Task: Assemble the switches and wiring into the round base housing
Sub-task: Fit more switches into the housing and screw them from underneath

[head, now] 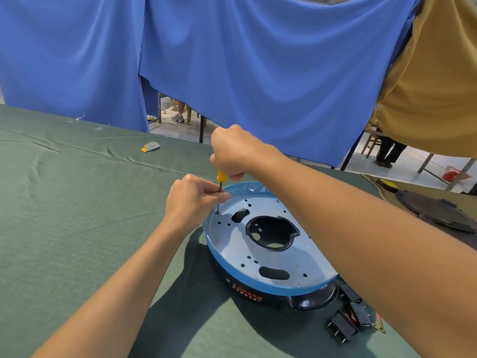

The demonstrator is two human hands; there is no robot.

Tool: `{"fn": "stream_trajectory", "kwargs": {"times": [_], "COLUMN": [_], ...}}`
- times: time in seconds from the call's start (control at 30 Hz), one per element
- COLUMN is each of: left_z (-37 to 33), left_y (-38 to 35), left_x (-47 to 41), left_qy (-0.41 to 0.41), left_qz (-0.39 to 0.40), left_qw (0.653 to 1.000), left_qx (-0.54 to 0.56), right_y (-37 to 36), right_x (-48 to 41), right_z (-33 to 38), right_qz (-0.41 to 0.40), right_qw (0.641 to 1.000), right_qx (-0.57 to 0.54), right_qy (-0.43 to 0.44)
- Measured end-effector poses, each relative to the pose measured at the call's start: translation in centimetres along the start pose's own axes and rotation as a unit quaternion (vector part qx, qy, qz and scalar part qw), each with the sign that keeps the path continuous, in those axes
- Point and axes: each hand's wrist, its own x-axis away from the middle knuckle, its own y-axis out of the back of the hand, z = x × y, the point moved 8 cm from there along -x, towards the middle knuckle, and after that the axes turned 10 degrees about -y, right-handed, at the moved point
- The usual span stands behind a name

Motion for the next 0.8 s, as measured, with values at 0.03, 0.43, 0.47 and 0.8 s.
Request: {"fn": "stream_trajectory", "kwargs": {"times": [0.03,0.43,0.47,0.8], "left_z": [0.0,-0.5,-0.6,-0.7], "left_y": [-0.1,-1.0,-1.1,0.2], "left_x": [-0.1,-0.3,-0.3,0.0], "left_qy": [-0.002,-0.030,-0.034,-0.029], "left_qz": [0.006,0.089,0.095,-0.015], "left_qw": [1.000,0.995,0.995,0.997], "left_qx": [0.001,-0.022,-0.024,-0.063], "right_y": [-0.1,0.1,0.0,0.2], "right_x": [0.0,0.6,0.6,1.6], "right_z": [-0.1,0.4,0.2,-0.3], "right_qz": [0.010,0.074,0.074,0.065], "right_qw": [1.000,0.997,0.997,0.994], "right_qx": [-0.005,0.002,0.005,-0.048], "right_qy": [-0.004,0.027,0.010,-0.067]}}
